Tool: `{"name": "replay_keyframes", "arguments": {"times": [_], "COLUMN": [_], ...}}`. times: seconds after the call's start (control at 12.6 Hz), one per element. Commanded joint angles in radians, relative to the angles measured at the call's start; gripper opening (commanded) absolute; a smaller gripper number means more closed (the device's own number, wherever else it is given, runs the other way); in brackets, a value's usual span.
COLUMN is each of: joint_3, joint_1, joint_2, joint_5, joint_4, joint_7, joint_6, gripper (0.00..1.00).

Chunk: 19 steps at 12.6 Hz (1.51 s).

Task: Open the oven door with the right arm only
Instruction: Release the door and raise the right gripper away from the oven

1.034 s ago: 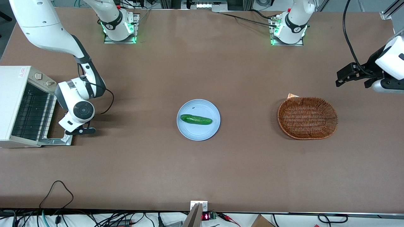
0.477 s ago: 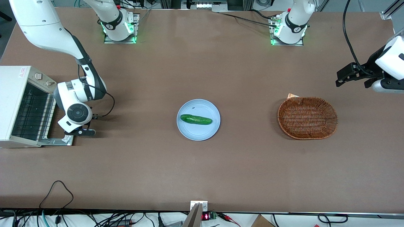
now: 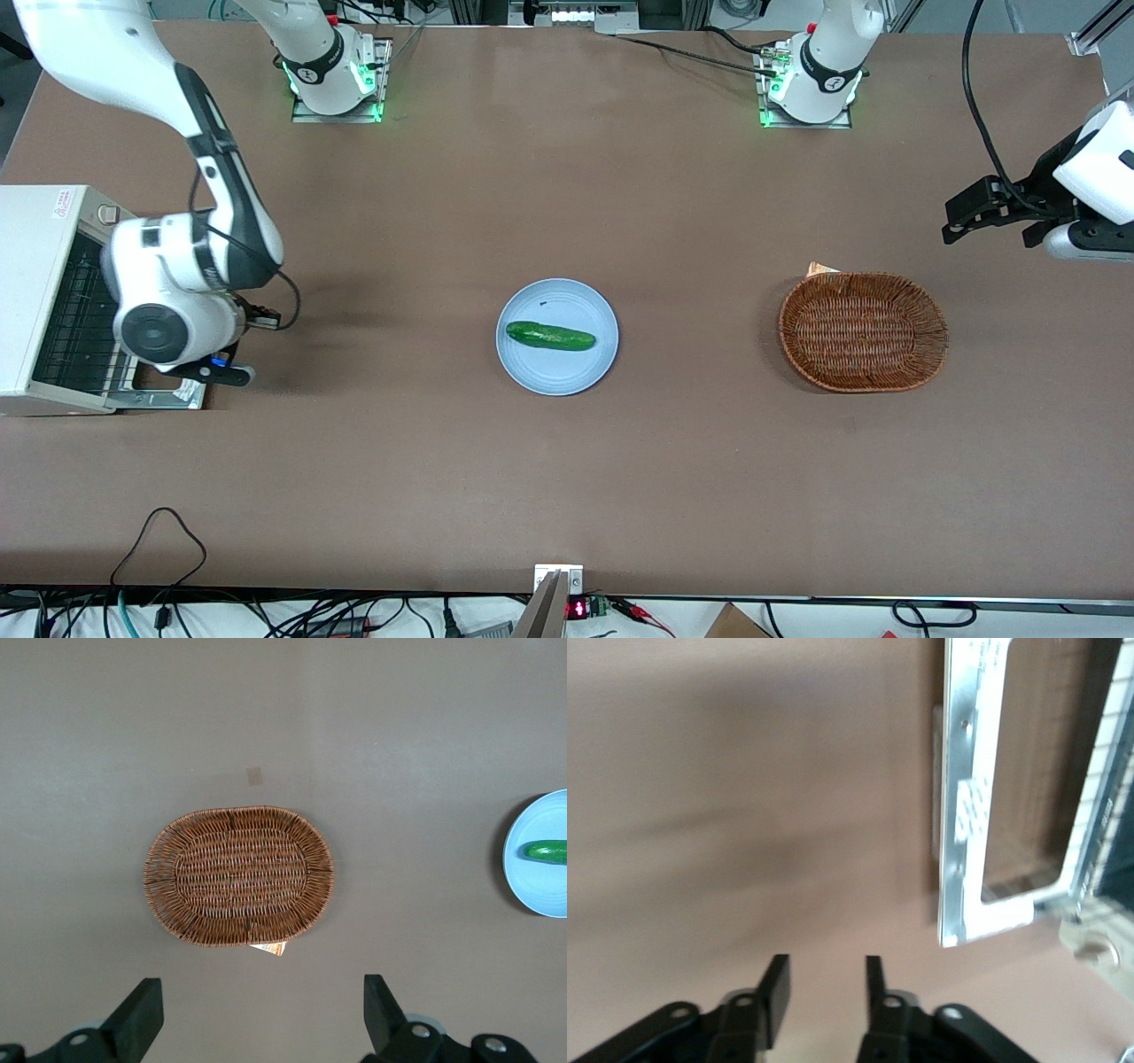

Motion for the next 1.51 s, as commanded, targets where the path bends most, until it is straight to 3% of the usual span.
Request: {"name": "replay_keyframes", "arguments": {"times": [0.0, 0.16, 0.56, 0.95, 1.19, 1.43], "joint_3": [0.004, -0.005, -0.004, 0.004, -0.002, -0.002], "joint_1": [-0.011, -0.025, -0.105, -0.105, -0.105, -0.103], "joint_2": [-0.016, -0.071, -0.252, -0.26, -0.332, -0.513], "joint_5": [0.122, 0.203, 0.237, 0.268, 0.306, 0.312], "joint_4": [0.132, 0.158, 0.207, 0.339, 0.211, -0.066], "joint_7": [-0.043, -0.055, -0.321, -0.316, -0.309, -0.325], "joint_6": [-0.165, -0.225, -0.337, -0.231, -0.204, -0.066], "gripper": [0.99, 0.99, 1.0, 0.99, 1.0, 0.99]}}
